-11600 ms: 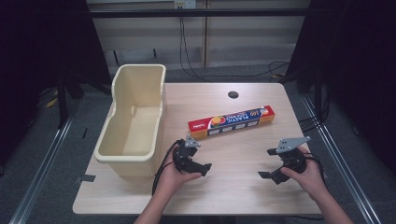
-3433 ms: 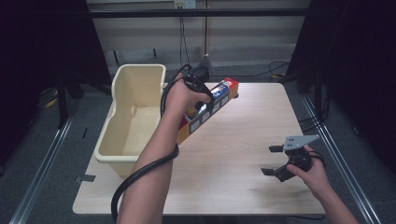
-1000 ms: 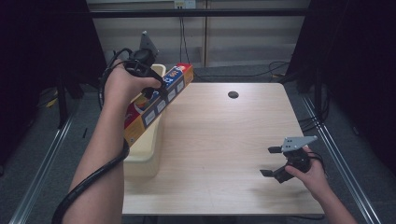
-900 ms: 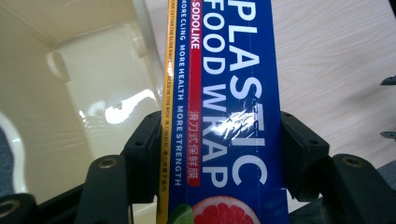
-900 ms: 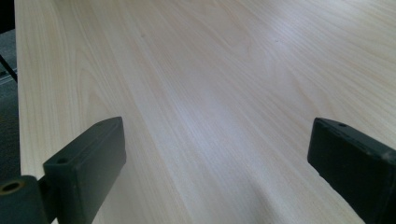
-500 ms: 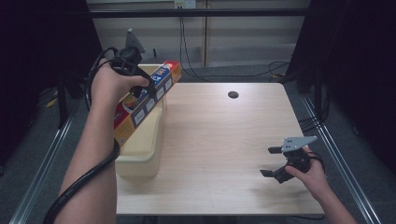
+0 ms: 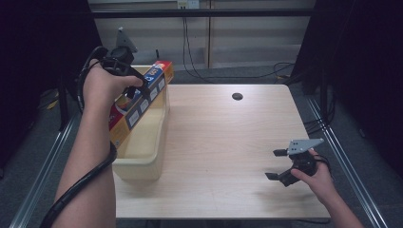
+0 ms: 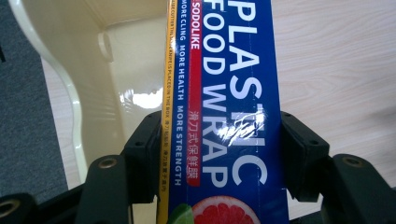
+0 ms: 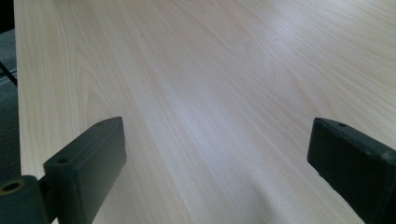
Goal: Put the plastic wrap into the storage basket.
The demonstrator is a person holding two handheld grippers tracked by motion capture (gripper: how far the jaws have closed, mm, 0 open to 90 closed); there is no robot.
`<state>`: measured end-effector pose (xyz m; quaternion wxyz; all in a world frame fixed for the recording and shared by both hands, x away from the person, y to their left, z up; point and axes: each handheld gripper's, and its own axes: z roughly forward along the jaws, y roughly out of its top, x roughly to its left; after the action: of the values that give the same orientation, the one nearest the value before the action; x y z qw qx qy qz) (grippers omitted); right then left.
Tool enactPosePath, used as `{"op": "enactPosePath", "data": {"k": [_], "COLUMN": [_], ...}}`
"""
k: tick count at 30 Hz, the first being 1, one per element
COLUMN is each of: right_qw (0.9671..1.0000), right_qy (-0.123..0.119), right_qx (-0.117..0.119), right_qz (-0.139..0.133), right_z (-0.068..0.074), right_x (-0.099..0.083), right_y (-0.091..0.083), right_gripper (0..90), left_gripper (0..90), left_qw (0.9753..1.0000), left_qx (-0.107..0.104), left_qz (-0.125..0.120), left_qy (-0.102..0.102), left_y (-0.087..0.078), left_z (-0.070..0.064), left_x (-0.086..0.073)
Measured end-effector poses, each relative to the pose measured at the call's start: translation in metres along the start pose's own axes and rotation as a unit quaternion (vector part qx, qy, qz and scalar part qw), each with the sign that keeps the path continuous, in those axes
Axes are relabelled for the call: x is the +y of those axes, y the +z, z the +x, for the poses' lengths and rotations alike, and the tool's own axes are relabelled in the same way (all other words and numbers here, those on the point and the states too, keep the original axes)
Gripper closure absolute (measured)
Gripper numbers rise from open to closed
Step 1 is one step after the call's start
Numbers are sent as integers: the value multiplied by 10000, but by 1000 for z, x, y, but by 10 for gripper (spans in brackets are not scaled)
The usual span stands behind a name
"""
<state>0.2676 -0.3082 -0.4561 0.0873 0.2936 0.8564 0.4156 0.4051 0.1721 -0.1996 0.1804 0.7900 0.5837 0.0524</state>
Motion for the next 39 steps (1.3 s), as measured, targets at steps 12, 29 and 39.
{"op": "enactPosePath", "data": {"k": [12,29,39], "right_qw": [10000,10000,10000], "right_qy": [-19,-42,-56], "right_qx": [36,28,30], "right_qz": [23,11,17], "right_z": [1,2,3], "right_x": [0,1,1], "right_y": [2,3,4], "right_gripper": [43,43,43], "left_gripper": [407,406,406], "left_qw": [9998,9991,9989], "left_qx": [55,174,177], "left_qz": [-71,-105,-27], "left_qy": [-187,-375,-440], "left_y": [-2,-1,11], "left_z": [10,21,25], "left_x": [-8,-16,-22]}}
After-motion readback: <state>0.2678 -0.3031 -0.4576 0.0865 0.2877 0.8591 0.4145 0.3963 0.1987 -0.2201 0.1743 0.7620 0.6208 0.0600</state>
